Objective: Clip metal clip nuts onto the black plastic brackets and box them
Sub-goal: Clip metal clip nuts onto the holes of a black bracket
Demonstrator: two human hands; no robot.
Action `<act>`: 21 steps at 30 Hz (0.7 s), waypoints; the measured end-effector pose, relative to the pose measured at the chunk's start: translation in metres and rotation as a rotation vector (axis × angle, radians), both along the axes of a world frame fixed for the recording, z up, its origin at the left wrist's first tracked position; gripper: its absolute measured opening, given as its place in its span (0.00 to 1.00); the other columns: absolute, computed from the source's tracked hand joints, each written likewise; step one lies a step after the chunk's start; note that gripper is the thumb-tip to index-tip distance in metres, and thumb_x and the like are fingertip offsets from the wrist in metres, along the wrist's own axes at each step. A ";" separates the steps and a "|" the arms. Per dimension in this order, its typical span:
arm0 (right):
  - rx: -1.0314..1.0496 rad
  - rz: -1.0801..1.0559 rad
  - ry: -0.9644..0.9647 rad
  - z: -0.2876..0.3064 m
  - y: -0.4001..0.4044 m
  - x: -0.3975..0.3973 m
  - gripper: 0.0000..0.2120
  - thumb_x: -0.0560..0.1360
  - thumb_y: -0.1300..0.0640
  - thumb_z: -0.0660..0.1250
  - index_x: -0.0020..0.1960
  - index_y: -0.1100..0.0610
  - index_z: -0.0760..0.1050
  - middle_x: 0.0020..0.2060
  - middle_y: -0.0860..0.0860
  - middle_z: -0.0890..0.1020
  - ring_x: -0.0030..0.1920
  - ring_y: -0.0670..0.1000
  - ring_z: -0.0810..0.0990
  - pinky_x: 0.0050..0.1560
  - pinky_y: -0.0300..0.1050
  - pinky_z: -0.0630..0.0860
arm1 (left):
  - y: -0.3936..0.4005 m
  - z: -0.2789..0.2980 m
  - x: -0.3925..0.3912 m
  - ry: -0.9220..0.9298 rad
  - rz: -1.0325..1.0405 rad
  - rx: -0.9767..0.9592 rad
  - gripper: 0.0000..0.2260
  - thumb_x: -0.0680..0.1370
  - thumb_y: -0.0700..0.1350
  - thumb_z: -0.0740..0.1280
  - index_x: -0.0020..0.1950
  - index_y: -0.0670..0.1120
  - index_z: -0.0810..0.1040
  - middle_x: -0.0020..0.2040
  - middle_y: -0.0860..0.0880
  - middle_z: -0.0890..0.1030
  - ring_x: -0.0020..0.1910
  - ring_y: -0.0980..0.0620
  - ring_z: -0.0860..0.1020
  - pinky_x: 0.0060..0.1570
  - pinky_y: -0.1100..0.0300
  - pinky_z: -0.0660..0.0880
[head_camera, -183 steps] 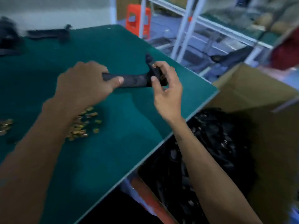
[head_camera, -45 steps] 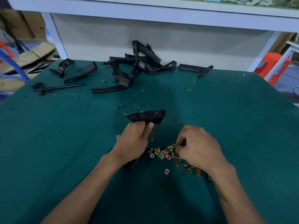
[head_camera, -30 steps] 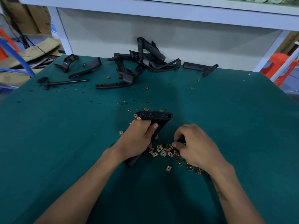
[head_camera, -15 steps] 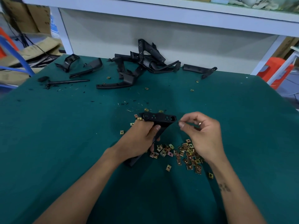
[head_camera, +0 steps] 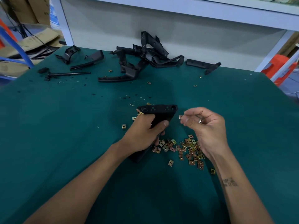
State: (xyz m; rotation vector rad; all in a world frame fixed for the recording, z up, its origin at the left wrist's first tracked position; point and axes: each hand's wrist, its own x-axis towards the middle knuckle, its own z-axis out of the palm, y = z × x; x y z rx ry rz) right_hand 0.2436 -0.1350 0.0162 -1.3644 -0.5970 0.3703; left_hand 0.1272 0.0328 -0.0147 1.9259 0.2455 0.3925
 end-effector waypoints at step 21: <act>-0.081 0.048 -0.463 -0.011 0.011 -0.018 0.10 0.77 0.67 0.73 0.52 0.53 0.83 0.44 0.48 0.86 0.48 0.50 0.86 0.51 0.41 0.80 | -0.015 0.020 0.001 -0.075 0.025 -0.638 0.15 0.82 0.43 0.68 0.36 0.46 0.85 0.33 0.45 0.81 0.26 0.51 0.77 0.24 0.61 0.73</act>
